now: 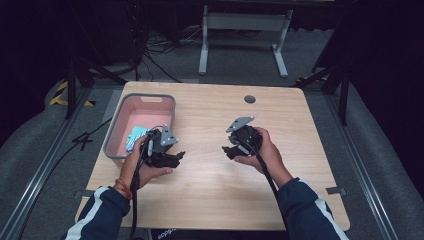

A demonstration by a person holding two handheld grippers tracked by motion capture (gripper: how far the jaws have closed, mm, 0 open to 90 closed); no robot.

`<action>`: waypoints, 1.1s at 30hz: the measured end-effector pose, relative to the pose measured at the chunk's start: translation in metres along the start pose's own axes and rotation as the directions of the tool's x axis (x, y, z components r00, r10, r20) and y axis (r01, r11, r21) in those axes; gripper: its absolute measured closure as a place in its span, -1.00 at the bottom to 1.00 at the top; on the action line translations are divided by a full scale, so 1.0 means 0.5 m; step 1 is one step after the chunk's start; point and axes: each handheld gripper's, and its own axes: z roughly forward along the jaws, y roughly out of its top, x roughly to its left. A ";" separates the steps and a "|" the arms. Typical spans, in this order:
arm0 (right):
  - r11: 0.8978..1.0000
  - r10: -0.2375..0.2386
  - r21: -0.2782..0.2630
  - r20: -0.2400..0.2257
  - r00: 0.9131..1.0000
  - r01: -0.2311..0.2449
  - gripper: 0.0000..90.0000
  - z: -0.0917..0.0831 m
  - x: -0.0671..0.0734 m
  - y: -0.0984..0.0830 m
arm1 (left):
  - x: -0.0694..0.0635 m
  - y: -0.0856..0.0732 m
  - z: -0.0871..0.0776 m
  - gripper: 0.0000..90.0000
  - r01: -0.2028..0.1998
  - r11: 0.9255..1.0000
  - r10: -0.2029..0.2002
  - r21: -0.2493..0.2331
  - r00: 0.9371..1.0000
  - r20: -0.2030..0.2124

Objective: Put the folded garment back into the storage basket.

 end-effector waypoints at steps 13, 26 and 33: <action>0.999 -0.034 0.024 -0.006 0.999 0.034 -0.32 -0.027 0.004 -0.103 | -0.054 -0.033 0.031 -0.40 -0.058 0.997 0.056 0.040 0.997 0.061; 0.999 -0.044 -0.006 -0.007 0.999 0.044 -0.40 -0.055 0.003 -0.209 | -0.097 -0.084 0.064 -0.47 -0.113 0.992 0.104 0.057 0.984 0.147; 0.998 -0.009 -0.056 -0.014 1.000 0.008 -0.42 -0.067 -0.014 -0.280 | -0.098 -0.115 0.066 -0.50 -0.111 0.992 0.100 0.053 0.978 0.181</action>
